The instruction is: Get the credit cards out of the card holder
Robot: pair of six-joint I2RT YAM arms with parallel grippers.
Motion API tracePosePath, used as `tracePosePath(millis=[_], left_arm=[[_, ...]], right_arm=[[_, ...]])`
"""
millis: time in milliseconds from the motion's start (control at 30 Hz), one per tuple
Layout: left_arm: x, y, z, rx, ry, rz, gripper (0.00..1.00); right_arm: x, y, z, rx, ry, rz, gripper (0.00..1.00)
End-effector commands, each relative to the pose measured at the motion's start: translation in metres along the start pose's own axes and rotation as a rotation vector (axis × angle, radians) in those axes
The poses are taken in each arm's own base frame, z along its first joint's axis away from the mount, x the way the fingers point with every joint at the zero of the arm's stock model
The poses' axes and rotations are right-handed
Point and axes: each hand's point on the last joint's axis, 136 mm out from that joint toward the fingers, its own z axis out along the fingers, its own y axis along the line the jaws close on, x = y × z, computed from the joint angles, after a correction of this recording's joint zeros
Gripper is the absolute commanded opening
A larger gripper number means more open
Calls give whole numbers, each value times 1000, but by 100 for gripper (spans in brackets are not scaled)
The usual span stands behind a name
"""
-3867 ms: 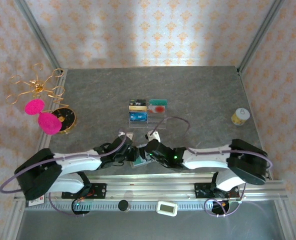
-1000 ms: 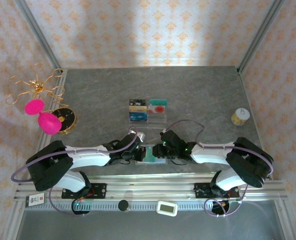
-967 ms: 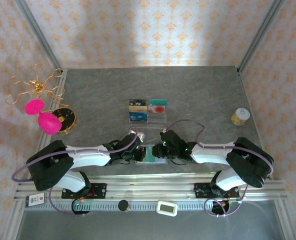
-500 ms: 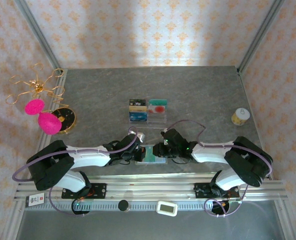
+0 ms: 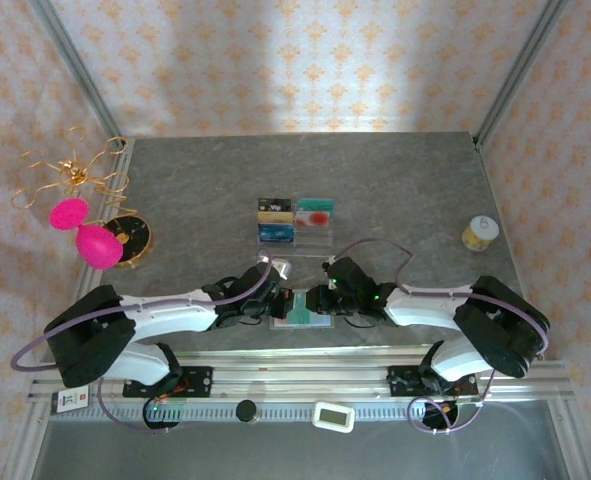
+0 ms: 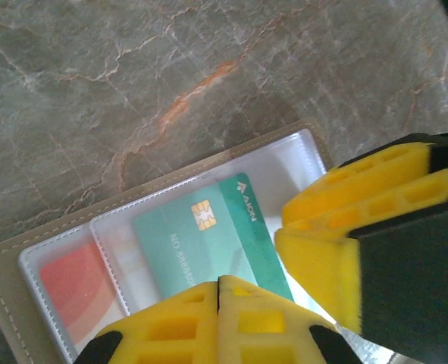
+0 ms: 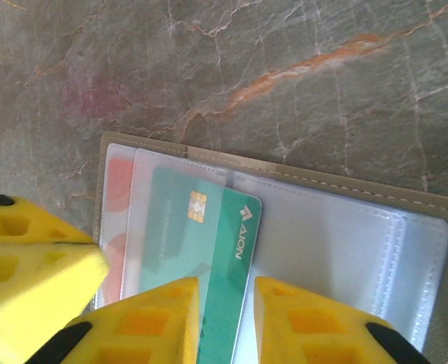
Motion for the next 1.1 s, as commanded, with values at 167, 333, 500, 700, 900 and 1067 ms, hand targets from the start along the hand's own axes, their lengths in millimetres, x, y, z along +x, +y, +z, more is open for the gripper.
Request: tracePosePath(millis=[167, 333, 500, 700, 900, 1067], left_arm=[[16, 16, 8, -55, 34, 12, 0], [22, 28, 11, -97, 49, 10, 0], [28, 36, 7, -110, 51, -6, 0], [39, 41, 11, -110, 82, -19, 0], [48, 47, 14, -123, 104, -16, 0], [50, 49, 13, -124, 105, -17, 0]], right_arm=[[3, -3, -4, -2, -1, -17, 25], [4, 0, -4, -14, 10, -21, 25], [6, 3, -5, -29, 26, -24, 27], [7, 6, -4, -38, 34, -27, 27], [6, 7, -4, -39, 30, -16, 27], [4, 6, -3, -30, 28, -7, 27]])
